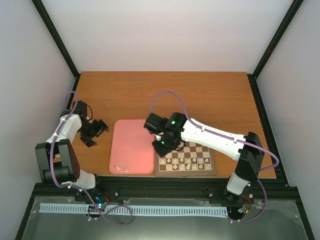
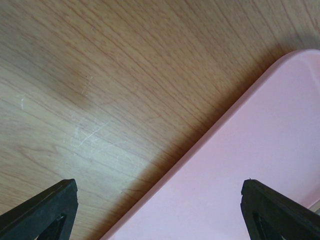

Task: Set up the chess pieces on the board
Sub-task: Place the chess piece on the chessboard, then pick up the chess piece from the storage box.

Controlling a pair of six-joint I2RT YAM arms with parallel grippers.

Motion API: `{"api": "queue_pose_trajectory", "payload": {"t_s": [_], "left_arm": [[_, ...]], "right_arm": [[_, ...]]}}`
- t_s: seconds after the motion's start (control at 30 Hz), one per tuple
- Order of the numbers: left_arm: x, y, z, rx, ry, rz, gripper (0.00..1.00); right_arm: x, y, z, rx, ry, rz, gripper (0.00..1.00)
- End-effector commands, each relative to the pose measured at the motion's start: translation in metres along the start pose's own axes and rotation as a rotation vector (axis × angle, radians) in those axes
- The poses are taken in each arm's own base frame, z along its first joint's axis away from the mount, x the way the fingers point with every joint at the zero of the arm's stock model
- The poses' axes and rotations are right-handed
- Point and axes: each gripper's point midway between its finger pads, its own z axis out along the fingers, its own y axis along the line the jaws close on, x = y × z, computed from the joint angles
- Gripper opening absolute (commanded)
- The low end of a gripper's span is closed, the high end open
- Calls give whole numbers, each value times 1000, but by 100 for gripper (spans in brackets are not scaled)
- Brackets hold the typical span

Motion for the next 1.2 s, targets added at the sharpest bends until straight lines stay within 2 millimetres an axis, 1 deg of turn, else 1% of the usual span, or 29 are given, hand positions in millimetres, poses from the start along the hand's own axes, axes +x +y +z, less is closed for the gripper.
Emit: {"api": "queue_pose_trajectory", "payload": {"t_s": [0.0, 0.1, 0.17, 0.2, 0.23, 0.37, 0.43, 0.57, 0.7, 0.8, 0.9, 1.0, 1.17], "left_arm": [[-7, -9, -4, 21, -23, 4, 100], [-8, -9, -5, 15, -27, 6, 100], [-9, -8, -6, 13, -32, 8, 100], [-8, -8, -6, 12, -32, 9, 100], [-8, -7, -6, 11, -33, 8, 100], [-8, -7, -6, 8, -34, 10, 100], [-8, -7, -7, 8, -33, 10, 100], [-8, -7, -7, 7, -33, 11, 100], [-7, -7, -6, 9, -31, 10, 100], [-7, -7, -5, 10, -29, 9, 100], [-7, -8, -5, 12, -28, 11, 100], [-6, -8, -4, 12, -26, 12, 100], [-5, -8, -2, 13, -22, 10, 100]], "right_arm": [[-30, 28, 3, -26, -23, -87, 38], [-56, 56, 13, -42, -43, -169, 41], [-69, 78, 20, -60, -53, -225, 42], [-74, 88, 29, -65, -45, -252, 44], [-80, 99, 31, -78, -56, -279, 44], [-83, 128, 59, -126, -20, -344, 45], [-81, 137, 73, -142, -1, -363, 45], [-70, 148, 93, -150, 39, -392, 45], [-66, 149, 108, -153, 75, -408, 45], [-65, 153, 113, -172, 91, -417, 45], [-64, 159, 115, -189, 95, -425, 45], [-65, 160, 113, -190, 88, -429, 45], [-62, 164, 121, -207, 117, -445, 44]]}}
